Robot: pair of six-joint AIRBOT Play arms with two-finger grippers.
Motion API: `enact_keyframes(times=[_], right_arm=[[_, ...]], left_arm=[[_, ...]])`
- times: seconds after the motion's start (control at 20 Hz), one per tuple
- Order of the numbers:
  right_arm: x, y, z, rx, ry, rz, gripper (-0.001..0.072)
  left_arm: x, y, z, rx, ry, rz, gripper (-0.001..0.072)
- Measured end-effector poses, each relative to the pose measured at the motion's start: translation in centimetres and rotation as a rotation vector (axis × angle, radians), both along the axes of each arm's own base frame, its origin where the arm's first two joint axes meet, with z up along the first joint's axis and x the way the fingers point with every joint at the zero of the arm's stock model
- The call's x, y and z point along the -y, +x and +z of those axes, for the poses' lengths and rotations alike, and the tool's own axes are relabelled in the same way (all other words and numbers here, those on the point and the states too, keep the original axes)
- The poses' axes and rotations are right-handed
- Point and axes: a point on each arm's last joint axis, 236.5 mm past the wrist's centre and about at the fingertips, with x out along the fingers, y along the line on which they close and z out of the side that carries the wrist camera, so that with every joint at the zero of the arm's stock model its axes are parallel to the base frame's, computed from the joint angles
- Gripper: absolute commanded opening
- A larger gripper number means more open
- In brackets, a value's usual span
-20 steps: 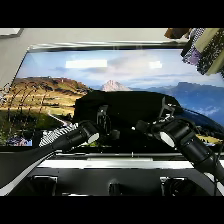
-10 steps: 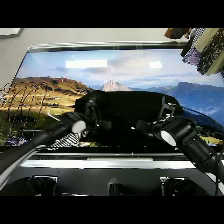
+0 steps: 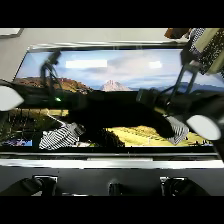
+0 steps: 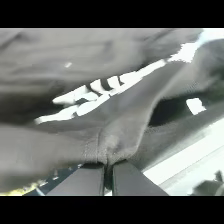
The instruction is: Fold the clothes and pants, and hang the long-sleeved shirts on hangers.
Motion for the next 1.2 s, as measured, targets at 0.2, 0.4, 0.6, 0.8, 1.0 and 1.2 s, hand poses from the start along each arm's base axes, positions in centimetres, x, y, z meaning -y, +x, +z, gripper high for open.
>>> enact_keyframes(times=[0.2, 0.4, 0.6, 0.8, 1.0, 1.2], right_arm=[[-0.1, -0.2, 8.0, 0.163, 0.060, 0.040, 0.0030], [0.4, -1.1, 11.5, 0.218, 0.072, 0.060, 0.0029], [1.3, -2.1, 6.8, 0.061, -0.079, 0.093, 0.0028], [2.1, -3.4, -1.8, -0.151, -0.188, 0.084, 0.0028], [0.8, -5.6, -10.1, -0.312, -0.201, 0.096, 0.0027], [-0.7, -9.0, -15.5, -0.421, -0.232, 0.106, 0.0028]], left_arm=[[-0.7, -1.2, 6.8, 0.094, -0.050, -0.018, 0.0028], [-1.3, -2.4, 9.3, 0.086, -0.075, -0.001, 0.0028], [-1.5, -3.1, 5.1, -0.058, -0.026, 0.018, 0.0028], [-1.2, -3.9, -3.6, -0.239, 0.052, 0.039, 0.0027], [0.0, -5.7, -11.9, -0.362, 0.084, 0.048, 0.0028], [1.0, -8.0, -16.8, -0.445, 0.114, 0.033, 0.0028]])
